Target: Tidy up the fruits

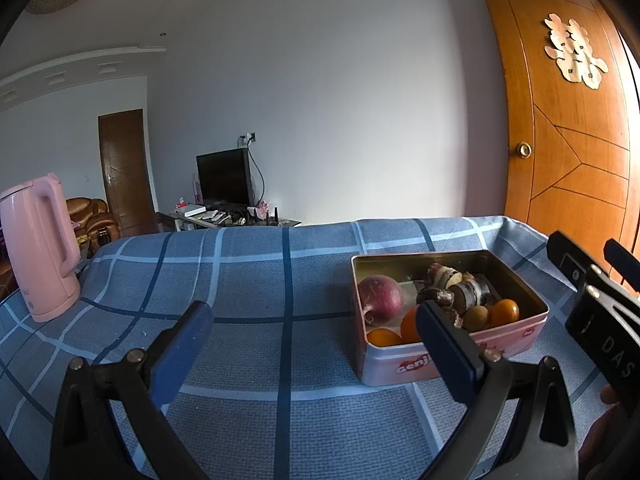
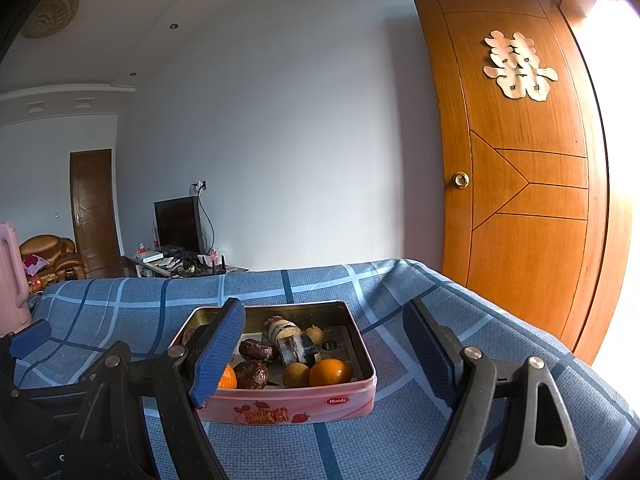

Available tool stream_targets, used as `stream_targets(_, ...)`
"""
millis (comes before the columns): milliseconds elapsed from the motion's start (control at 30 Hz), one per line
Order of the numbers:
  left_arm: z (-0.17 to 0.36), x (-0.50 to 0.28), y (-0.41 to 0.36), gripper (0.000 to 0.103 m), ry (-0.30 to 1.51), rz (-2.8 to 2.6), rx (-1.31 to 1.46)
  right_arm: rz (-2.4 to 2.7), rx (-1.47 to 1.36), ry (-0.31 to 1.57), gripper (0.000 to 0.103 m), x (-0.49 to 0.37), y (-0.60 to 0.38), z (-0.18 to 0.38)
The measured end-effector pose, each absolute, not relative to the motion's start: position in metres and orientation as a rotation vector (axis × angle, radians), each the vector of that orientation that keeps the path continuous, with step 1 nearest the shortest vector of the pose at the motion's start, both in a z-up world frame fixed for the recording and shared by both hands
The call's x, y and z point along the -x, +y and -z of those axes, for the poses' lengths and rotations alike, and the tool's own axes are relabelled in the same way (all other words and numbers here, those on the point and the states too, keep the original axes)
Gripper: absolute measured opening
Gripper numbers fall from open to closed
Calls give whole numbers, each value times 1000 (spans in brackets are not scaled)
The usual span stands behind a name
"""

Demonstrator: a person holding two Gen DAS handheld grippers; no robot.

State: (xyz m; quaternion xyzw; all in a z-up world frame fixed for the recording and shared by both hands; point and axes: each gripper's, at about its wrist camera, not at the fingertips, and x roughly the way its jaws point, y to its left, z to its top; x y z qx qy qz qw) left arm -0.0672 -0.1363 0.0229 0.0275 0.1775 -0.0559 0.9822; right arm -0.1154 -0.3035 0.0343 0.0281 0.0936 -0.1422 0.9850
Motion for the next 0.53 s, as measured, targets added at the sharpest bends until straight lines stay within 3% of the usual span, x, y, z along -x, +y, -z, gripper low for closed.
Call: stream_targets(533, -20, 62, -137, 103, 405, 144, -38, 311, -64, 199, 82, 115, -302, -33)
